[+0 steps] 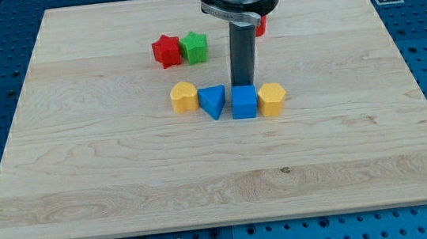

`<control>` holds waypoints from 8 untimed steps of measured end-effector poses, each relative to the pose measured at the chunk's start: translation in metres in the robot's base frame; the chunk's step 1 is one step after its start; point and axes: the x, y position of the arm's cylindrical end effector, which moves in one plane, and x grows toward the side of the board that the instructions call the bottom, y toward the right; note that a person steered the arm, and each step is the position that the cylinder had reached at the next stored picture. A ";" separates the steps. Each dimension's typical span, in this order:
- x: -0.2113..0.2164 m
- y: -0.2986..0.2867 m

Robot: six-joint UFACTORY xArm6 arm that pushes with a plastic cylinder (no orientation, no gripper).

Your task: Make a vertical line using green and red blocks

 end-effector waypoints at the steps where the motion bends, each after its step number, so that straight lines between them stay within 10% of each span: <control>1: -0.009 0.000; 8: -0.082 -0.197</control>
